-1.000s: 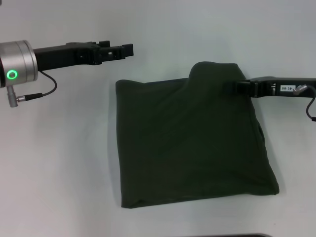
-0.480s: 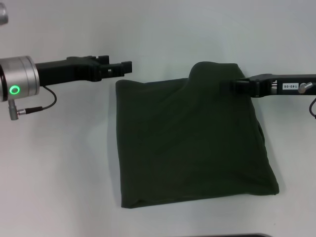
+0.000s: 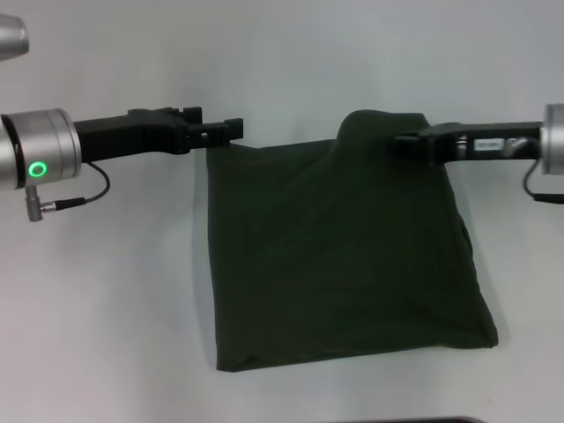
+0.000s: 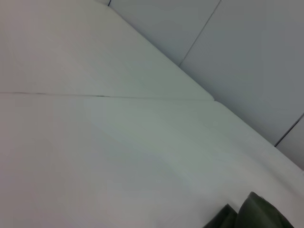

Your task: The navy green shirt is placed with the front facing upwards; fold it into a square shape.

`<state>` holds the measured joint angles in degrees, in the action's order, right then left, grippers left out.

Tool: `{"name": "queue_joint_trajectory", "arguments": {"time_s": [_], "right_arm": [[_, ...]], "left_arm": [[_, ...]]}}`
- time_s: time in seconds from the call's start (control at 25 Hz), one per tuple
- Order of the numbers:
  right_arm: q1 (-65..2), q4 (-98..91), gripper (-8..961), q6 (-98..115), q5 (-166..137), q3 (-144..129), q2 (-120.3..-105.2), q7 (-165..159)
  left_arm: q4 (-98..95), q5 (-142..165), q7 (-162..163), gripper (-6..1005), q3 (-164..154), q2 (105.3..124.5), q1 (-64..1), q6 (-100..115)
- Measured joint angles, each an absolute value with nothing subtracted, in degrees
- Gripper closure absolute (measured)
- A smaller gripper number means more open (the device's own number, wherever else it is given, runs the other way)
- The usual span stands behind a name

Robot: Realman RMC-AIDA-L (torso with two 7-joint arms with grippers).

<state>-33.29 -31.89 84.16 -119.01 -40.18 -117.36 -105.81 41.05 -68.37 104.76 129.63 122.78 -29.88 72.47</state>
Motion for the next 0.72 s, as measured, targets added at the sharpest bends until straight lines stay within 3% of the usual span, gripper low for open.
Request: {"name": "queue_joint_trajectory", "arguments": {"time_s": [0.2, 0.72], "right_arm": [[-35.4, -30.5, 881, 79.0, -119.1, -44.9, -118.67, -106.1], [-36.1, -28.3, 881, 68.2, -119.1, -52.5, -118.49, -108.8]], "left_arm": [[41.1, -68.6, 104.8, 80, 130.0, 122.65, -29.7, 72.5], [41.7, -68.6, 105.3, 79, 130.0, 122.43, -29.4, 72.6]]}}
